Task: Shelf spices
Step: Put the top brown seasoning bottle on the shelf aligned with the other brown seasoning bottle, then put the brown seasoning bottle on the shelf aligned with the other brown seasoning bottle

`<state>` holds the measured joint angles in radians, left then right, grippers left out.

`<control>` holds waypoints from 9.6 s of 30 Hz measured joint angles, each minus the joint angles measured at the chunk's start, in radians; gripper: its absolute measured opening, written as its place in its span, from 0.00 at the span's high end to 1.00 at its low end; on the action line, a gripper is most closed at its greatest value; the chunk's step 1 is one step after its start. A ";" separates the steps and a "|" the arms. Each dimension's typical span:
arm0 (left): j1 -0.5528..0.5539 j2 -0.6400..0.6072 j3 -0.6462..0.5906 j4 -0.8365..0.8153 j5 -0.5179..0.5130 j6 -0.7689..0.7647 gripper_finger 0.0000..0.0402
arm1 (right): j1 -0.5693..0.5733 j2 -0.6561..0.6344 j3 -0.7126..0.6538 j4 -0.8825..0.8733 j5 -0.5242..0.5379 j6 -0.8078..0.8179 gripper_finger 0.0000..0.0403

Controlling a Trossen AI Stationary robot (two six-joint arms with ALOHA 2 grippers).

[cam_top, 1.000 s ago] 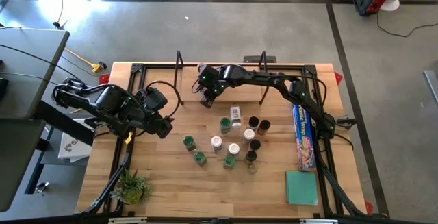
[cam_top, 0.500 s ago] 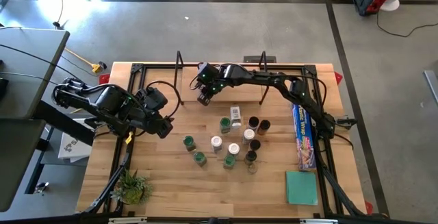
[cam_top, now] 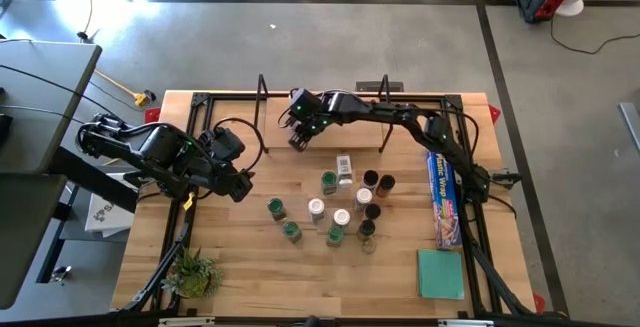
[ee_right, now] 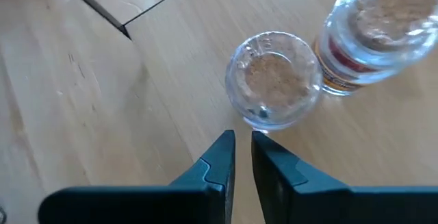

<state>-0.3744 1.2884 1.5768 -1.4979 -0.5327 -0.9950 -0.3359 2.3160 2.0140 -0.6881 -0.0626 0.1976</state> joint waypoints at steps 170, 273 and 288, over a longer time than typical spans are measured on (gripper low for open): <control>-0.179 0.906 0.000 1.215 0.387 0.689 0.51 | 0.934 -1.300 -0.599 -0.707 0.344 0.494 0.46; 0.662 0.458 -0.231 0.726 0.011 0.306 0.42 | 0.931 -1.300 -0.599 -0.669 0.657 0.503 0.46; 0.619 0.456 -0.150 0.507 0.371 0.321 0.58 | 0.931 -1.300 -0.599 -0.669 0.657 0.471 0.46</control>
<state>0.2448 1.7445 1.4266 -0.9912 -0.1618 -0.6742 0.5953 1.0157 1.4155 -1.3568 0.5944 0.6682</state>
